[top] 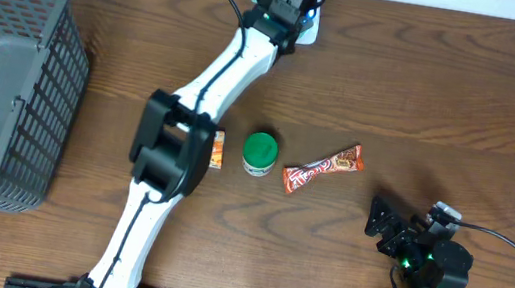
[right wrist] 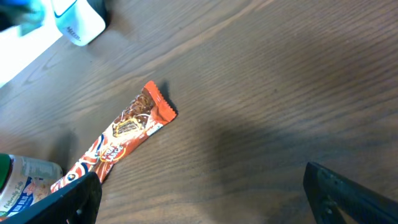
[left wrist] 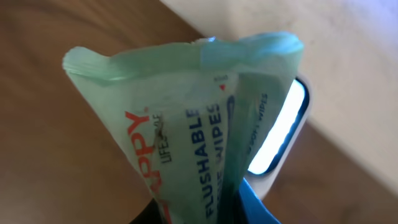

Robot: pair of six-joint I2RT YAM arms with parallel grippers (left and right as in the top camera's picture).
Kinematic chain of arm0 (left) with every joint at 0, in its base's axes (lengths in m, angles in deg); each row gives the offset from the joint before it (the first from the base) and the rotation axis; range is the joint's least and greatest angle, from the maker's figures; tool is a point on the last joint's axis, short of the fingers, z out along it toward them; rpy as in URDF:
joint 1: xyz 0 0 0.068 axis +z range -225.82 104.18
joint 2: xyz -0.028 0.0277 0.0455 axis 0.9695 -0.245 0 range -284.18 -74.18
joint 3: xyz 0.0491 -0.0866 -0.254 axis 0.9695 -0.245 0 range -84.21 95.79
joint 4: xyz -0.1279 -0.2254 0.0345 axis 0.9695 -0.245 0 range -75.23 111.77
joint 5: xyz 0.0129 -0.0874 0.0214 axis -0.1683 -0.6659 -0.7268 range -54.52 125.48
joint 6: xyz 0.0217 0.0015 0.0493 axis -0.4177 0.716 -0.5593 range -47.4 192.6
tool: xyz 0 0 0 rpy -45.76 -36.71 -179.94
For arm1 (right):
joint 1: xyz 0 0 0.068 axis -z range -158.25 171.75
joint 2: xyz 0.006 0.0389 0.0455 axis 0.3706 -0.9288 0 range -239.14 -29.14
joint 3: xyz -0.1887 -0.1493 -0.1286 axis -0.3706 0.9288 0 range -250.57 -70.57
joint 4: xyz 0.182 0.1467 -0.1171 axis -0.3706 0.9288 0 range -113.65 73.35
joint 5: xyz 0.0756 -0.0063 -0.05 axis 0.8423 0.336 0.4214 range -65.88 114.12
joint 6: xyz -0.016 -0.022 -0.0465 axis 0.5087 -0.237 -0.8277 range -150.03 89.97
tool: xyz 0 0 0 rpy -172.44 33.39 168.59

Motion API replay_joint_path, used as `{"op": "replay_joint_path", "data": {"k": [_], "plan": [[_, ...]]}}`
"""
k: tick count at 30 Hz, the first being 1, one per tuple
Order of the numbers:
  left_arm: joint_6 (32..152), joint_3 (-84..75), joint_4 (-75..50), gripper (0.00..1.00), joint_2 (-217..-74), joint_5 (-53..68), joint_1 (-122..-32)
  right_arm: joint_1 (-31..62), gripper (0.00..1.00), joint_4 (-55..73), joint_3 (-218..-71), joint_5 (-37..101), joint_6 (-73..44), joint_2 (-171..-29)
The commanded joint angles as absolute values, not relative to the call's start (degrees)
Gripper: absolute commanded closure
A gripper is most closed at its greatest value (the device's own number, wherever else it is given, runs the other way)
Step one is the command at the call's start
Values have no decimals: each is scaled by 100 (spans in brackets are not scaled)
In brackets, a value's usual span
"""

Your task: Scan the item barcode

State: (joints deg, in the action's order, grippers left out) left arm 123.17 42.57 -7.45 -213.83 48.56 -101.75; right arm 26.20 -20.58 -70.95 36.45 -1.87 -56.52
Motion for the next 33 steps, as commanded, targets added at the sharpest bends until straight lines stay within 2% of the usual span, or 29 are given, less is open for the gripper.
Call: {"op": "replay_joint_path", "data": {"k": [1, 5, 11, 17, 23, 28, 33], "plan": [[11368, 4369, -1579, 92, -20575, 4935, -10234, 2661, 1, -2028, -7093, 3512, -637, -5643], [11174, 4369, -2703, 92, -20308, 3822, -10385, 2659, 1, -2034, -7093, 3628, -1037, -5643], [10426, 4255, -3378, 91, -20319, 2131, -10717, 2659, 1, -2036, -7093, 3617, -1039, -5643], [9703, 4034, -3389, 91, -20319, 2137, -11318, 2659, 1, -2095, -7093, 3492, -1032, -5643], [9661, 3982, -3267, 91, -20319, 3073, -11769, 2666, 1, -2952, -7209, 3709, 119, -5641], [9665, 3975, -3081, 91, -20343, 3103, -11959, 2670, 1, -3520, -7622, 3938, 117, -5641], [9685, 3975, -2832, 83, -20520, 3101, -12134, 2825, 1, -3328, -8212, 3930, -14, -5641]]}}
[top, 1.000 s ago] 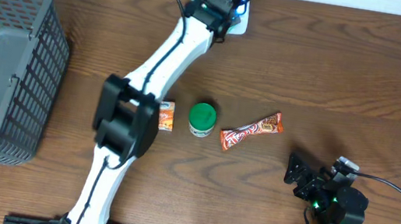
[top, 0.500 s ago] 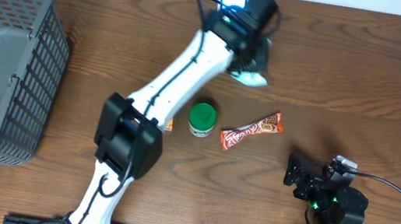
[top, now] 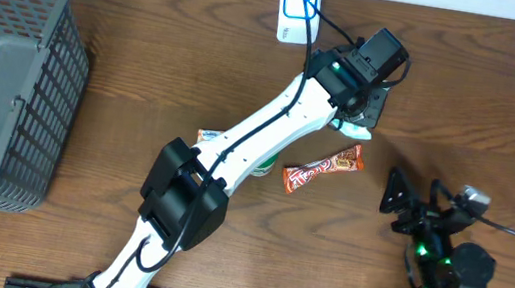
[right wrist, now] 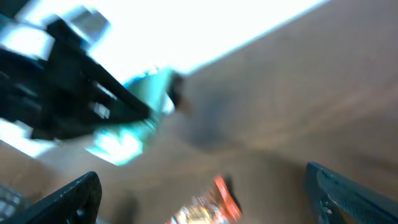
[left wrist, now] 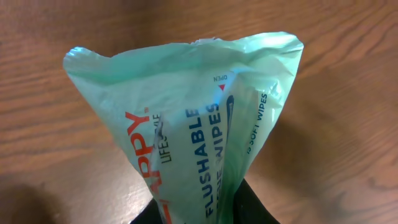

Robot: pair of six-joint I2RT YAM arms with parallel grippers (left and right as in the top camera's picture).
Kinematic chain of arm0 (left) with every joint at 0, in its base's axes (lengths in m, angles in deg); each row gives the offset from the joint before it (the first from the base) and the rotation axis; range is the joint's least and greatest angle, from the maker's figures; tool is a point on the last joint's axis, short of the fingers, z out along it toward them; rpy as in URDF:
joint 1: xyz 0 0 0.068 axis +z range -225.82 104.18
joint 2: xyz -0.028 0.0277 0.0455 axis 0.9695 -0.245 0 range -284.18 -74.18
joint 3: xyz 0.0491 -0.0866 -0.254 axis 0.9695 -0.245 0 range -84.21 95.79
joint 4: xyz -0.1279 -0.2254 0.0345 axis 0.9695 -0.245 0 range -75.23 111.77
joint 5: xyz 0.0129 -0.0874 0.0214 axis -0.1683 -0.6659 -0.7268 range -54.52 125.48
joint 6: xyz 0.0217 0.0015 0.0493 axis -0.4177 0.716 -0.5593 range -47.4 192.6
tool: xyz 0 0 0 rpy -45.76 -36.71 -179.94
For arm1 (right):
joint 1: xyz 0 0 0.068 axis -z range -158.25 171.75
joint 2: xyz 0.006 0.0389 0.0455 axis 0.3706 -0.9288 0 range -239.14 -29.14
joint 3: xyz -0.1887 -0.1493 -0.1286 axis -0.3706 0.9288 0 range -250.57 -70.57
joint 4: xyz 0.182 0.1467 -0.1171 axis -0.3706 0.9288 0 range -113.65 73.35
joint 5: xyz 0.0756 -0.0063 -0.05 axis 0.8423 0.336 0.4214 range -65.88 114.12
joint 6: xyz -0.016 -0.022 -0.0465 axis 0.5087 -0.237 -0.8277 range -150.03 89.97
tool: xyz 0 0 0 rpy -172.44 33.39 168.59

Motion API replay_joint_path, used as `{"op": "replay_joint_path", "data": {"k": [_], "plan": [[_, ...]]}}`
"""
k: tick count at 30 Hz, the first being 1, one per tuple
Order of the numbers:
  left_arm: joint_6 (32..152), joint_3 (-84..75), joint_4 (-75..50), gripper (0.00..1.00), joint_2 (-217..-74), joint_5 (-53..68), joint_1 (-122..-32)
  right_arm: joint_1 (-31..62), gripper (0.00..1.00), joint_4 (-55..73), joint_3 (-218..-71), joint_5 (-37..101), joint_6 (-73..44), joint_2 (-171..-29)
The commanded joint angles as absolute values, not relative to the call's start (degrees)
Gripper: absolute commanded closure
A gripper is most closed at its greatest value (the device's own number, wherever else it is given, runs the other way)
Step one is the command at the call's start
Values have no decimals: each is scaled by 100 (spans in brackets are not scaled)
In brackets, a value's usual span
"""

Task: Scan the item barcode
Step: 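Carry the wet-wipe pack right and release it beside the Top bar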

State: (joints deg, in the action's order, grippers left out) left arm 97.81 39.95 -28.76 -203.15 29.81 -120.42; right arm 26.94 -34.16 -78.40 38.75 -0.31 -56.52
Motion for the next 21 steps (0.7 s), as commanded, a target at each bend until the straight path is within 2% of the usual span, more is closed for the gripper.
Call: {"op": "replay_joint_path", "data": {"k": [1, 7, 8, 9, 10, 12, 13, 18, 21], "plan": [[9683, 3975, -2801, 83, -20603, 3101, -12175, 2900, 1, -3175, -8350, 3899, -12, -5641], [9683, 3975, -2825, 83, -21025, 2935, -12306, 3542, 1, -1761, -9136, 3899, -60, -5641], [9683, 3975, -2825, 77, -21082, 2826, -12313, 3651, 1, -1516, -9241, 3901, -104, -5641], [9683, 3975, -2825, 65, -21143, 2703, -12315, 3767, 1, -1243, -9355, 3901, -173, -5641], [9685, 3975, -2828, 45, -21163, 2655, -12315, 3859, 1, -1007, -9447, 3901, -224, -5641], [9683, 3975, -2825, 19, -21176, 2649, -12315, 4025, 1, -565, -9615, 3903, -333, -5641], [9683, 3977, -2819, 13, -21174, 2649, -12315, 4058, 1, -465, -9650, 3906, -335, -5641], [9628, 4041, -2806, 1, -20957, 2592, -12276, 4084, 1, -364, -9674, 4163, -318, -5643], [9456, 4155, -2806, 2, -20677, 2246, -12186, 4084, 1, -316, -9674, 4380, -267, -5643]]}}
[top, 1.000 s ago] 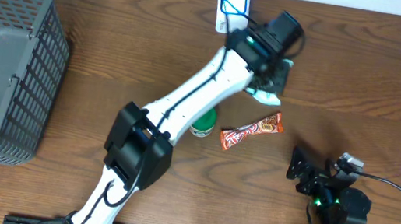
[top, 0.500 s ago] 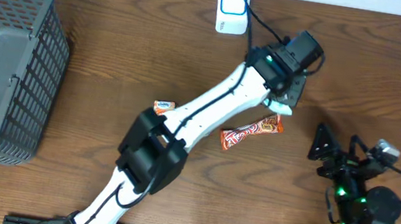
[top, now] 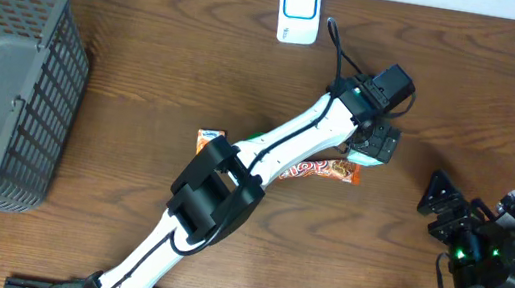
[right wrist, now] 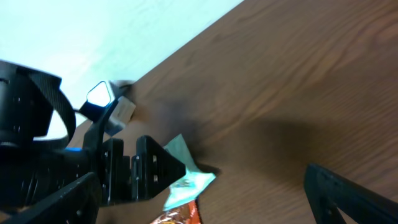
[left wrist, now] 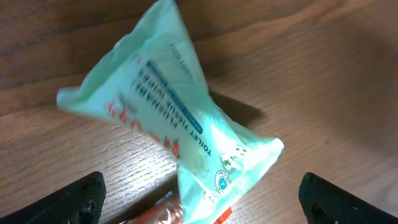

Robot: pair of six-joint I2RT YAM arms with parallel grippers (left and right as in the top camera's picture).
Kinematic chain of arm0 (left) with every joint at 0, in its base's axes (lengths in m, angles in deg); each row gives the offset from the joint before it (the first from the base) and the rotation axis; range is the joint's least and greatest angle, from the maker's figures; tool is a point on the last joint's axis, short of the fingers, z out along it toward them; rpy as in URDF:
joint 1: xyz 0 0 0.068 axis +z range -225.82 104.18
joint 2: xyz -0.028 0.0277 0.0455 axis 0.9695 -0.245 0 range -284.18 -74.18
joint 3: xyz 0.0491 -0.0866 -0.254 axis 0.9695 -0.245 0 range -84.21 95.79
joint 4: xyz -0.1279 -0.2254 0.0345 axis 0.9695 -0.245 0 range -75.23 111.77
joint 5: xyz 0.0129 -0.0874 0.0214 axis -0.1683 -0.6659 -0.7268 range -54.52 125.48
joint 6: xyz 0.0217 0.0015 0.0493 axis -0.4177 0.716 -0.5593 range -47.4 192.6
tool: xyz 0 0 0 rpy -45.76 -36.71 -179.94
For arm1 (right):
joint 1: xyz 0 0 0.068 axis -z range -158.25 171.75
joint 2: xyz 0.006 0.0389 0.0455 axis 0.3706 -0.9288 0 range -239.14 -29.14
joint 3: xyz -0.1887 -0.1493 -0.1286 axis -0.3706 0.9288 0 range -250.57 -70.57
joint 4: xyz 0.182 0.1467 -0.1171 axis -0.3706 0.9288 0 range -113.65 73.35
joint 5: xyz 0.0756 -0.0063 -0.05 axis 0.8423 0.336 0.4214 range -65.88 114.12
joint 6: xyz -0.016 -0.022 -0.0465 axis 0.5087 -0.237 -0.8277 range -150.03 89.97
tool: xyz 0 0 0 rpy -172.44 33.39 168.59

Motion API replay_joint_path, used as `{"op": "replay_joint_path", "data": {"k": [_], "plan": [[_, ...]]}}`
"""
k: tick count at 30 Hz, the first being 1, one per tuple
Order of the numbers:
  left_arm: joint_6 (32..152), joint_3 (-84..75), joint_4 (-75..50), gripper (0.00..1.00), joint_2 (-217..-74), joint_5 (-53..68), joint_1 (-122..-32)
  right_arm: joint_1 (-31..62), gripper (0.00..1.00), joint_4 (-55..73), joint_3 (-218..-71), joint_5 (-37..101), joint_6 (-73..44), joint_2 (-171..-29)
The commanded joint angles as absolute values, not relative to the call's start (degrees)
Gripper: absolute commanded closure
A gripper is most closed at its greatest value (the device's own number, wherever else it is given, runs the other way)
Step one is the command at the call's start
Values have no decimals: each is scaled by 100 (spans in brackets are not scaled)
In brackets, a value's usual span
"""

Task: Scan the item barcode
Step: 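Carry the wet-wipe pack right and release it beside the Top bar, then retract the left arm and move the right gripper to the wet-wipe pack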

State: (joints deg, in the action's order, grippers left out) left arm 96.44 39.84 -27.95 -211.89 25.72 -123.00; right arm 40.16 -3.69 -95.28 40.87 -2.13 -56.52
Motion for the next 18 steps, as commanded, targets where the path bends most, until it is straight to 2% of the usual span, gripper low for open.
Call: {"op": "replay_joint_path", "data": {"k": [1, 4, 10, 14, 18], "plan": [[9421, 4183, -2801, 2, -20522, 2133, -12120, 4084, 1, -231, -9674, 4399, -265, -5643], [9401, 4198, -2830, 2, -19823, 2113, -11780, 4084, 1, -43, -9674, 4308, -261, -5643], [9403, 4198, -2869, 2, -18643, 2113, -10822, 4034, 1, -192, -9681, 5025, 39, -5698], [9403, 4198, -2871, 2, -18031, 2113, -10046, 3647, 1, -95, -9720, 4841, -60, -6080], [9405, 4198, -2965, 2, -17674, 2113, -9362, 2937, 1, 55, -10247, 4332, -423, -7138]]}}
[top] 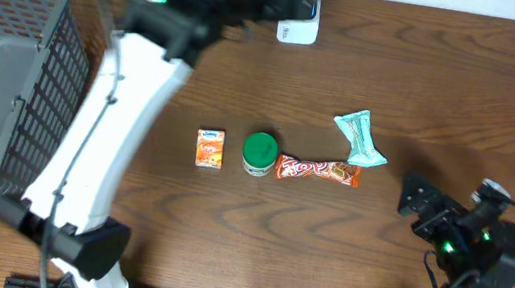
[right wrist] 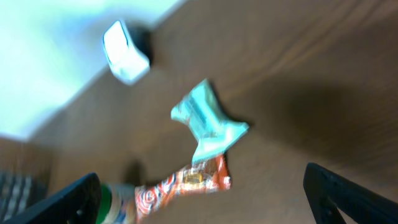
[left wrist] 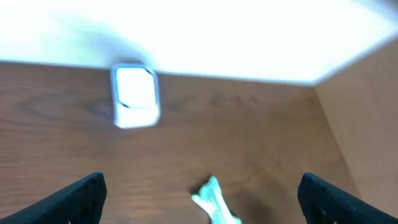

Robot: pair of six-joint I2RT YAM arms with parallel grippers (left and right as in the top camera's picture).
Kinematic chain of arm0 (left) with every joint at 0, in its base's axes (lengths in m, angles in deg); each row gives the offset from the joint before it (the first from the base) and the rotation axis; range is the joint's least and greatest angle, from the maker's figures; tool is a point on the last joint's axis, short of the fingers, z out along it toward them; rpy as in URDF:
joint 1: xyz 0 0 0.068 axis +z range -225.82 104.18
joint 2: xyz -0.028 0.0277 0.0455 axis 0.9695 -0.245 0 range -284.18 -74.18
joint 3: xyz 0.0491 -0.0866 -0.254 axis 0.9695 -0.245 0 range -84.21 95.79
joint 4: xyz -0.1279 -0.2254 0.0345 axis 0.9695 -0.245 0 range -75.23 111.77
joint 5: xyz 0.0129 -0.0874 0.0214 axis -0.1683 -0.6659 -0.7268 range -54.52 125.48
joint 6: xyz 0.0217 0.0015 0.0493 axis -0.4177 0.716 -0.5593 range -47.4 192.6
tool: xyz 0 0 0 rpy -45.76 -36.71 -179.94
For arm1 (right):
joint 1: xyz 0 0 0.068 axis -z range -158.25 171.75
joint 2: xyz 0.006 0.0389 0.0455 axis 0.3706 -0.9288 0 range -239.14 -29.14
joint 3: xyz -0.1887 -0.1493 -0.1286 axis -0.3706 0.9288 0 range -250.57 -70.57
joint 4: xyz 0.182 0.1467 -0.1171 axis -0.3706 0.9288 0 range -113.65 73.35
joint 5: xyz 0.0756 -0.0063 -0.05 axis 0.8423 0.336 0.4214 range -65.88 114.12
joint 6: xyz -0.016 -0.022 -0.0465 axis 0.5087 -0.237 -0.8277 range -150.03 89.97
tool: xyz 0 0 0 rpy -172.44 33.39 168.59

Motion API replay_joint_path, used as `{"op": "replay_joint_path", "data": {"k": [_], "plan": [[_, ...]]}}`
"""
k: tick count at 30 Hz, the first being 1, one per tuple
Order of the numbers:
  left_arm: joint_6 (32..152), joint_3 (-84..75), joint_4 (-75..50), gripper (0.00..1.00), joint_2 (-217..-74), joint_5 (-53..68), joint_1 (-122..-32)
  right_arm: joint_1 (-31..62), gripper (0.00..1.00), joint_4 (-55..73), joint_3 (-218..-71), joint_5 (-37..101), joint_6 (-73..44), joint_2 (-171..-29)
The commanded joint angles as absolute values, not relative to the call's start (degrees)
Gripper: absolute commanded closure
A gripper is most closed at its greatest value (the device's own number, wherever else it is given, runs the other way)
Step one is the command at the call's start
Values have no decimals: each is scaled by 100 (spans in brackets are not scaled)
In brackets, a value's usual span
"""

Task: Scan the item barcode
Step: 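Retract the left arm and move the right gripper to the wet-wipe pack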

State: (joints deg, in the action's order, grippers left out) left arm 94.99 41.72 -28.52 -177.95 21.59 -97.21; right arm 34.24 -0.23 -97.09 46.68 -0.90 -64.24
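The green pack of flushable wipes (top: pixel 359 138) lies on the table, its lower end touching the right end of the candy bar (top: pixel 319 170). The white scanner (top: pixel 300 29) stands at the back edge. My left gripper, blurred, hangs high at the back near the scanner. It is open and empty; its wrist view shows the scanner (left wrist: pixel 134 93) and the pack (left wrist: pixel 214 202) far below. My right gripper (top: pixel 415 207) is open at the front right and faces the pack (right wrist: pixel 208 121) and the candy bar (right wrist: pixel 183 183).
A green-lidded jar (top: pixel 259 152) stands at the left end of the candy bar, with a small orange box (top: pixel 209 147) further left. A grey mesh basket (top: pixel 4 78) fills the left side. The table's back edge meets a white wall.
My left gripper was open right over the wipes pack beside the candy bar. Now it is up at the back near the scanner, and the pack lies alone. The right gripper has shifted slightly left.
My left gripper first held the wipes pack in front of the scanner. Then it held the pack over the table right of the middle. Then it was open with the pack lying by the candy bar. Now the left arm is back near the scanner.
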Motion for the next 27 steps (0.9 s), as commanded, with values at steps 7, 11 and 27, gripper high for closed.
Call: {"op": "replay_joint_path", "data": {"k": [7, 11, 27], "plan": [[9403, 4198, -3595, 2, -17403, 2113, -8582, 1531, 1, 1944, -13053, 2526, -2044, -9995], [9403, 4192, -4043, 2, -17405, 2113, -8326, 1236, 1, 2995, -14675, 2218, -3832, -11816], [9233, 4192, -4445, 2, -17405, 2286, -8199, 1099, 1, 2248, -14863, 3149, -3955, -13706]]}}
